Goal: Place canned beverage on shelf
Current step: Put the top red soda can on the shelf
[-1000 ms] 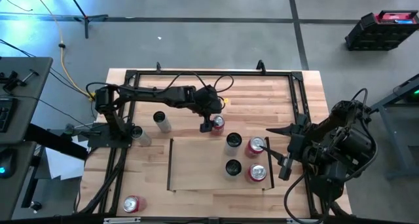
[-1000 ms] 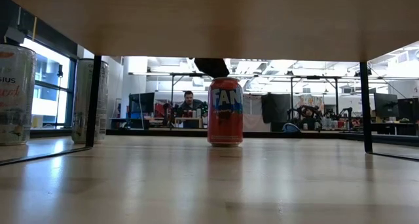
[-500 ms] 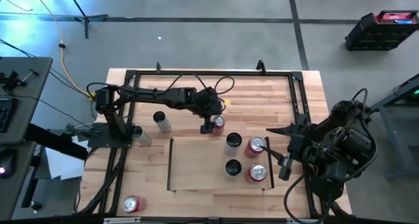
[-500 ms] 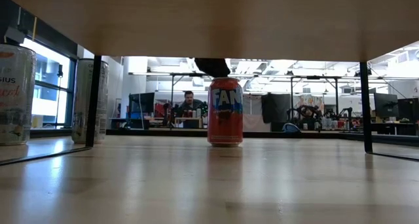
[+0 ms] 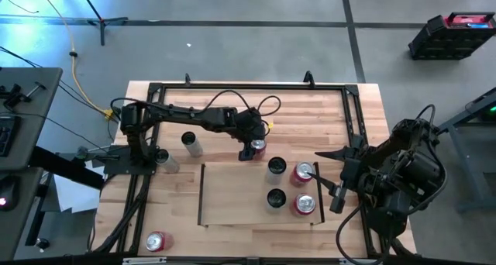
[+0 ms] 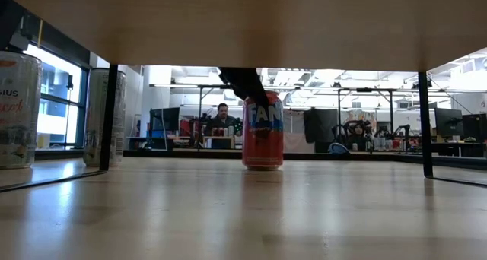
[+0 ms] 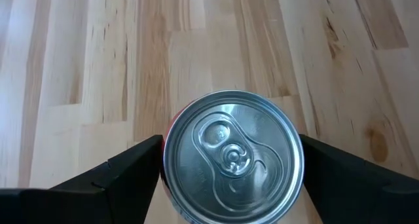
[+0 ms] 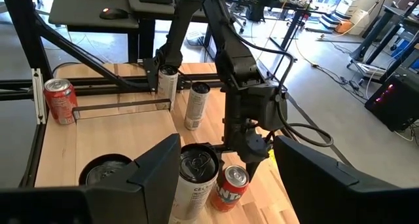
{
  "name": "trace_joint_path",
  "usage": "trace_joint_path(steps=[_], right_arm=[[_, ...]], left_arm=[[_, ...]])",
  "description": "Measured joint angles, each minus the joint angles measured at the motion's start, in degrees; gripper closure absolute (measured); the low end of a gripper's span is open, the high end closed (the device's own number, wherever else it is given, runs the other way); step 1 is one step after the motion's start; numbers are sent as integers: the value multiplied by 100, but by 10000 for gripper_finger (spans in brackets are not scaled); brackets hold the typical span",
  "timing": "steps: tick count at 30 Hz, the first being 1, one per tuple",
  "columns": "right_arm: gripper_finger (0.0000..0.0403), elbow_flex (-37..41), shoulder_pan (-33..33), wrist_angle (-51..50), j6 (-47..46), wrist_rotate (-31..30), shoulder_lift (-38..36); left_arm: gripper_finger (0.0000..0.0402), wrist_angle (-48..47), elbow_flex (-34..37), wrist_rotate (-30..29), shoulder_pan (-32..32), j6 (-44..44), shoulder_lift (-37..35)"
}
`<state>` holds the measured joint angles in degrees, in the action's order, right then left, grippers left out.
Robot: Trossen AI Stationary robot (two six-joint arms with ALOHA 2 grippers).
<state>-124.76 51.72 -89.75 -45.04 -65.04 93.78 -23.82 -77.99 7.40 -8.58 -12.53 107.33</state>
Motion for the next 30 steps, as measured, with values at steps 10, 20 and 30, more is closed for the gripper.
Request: trace_joint_path(steps=[10, 20, 30], right_arm=[[172, 0, -1, 1, -11, 17, 0], [172, 0, 0, 29, -13, 39, 0], [172, 0, 1, 39, -2, 39, 0]], left_arm=[[76, 159, -7, 20, 32, -16, 131], [76, 151, -7, 5, 48, 4, 151], [112, 14, 8, -52, 38, 189, 59]])
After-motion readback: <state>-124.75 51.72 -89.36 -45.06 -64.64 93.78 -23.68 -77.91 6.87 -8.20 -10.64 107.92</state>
